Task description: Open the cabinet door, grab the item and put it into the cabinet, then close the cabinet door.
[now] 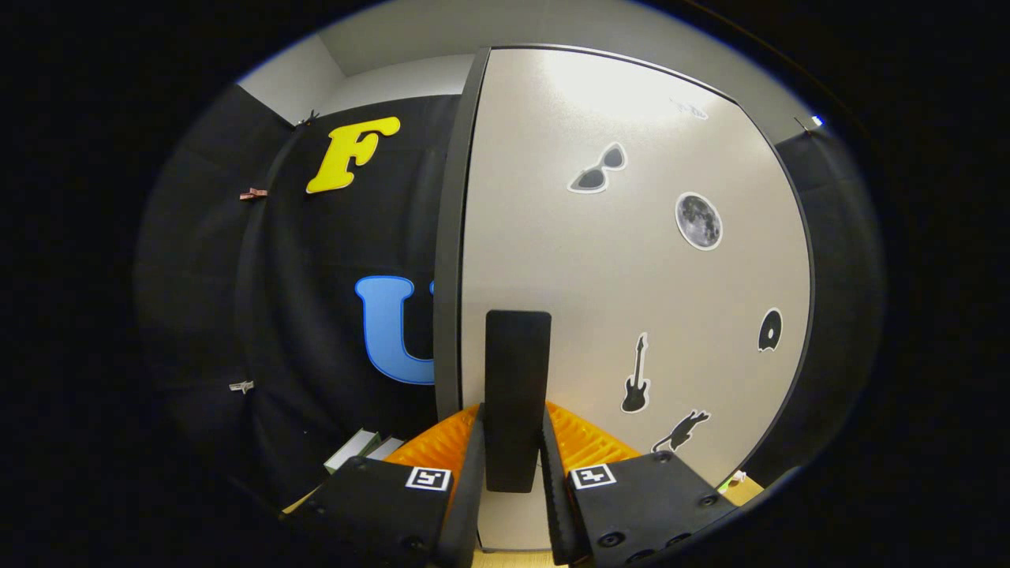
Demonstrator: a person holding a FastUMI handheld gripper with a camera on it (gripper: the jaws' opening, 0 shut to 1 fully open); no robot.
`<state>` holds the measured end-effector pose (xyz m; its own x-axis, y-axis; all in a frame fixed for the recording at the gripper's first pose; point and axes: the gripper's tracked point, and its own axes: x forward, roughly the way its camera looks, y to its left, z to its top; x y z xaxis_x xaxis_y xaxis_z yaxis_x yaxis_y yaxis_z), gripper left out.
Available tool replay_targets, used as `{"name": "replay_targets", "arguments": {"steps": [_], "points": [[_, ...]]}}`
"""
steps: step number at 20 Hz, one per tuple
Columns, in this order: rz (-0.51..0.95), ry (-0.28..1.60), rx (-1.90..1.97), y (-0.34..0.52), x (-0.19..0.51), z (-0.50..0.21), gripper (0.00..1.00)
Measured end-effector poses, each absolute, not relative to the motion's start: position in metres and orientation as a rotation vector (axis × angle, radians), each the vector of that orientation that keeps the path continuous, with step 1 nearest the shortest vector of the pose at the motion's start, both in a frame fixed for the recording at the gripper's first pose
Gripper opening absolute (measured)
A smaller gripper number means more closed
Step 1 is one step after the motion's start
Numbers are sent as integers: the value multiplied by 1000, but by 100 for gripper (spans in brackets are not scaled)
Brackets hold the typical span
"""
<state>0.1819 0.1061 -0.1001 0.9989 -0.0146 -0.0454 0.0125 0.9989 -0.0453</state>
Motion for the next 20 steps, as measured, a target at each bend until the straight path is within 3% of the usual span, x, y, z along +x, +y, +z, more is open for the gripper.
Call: {"name": "replay_targets", "arguments": {"steps": [5, 20], "points": [[-4, 57, -58, 105, 183, -102, 15], [56, 77, -31, 97, 123, -96, 14]]}}
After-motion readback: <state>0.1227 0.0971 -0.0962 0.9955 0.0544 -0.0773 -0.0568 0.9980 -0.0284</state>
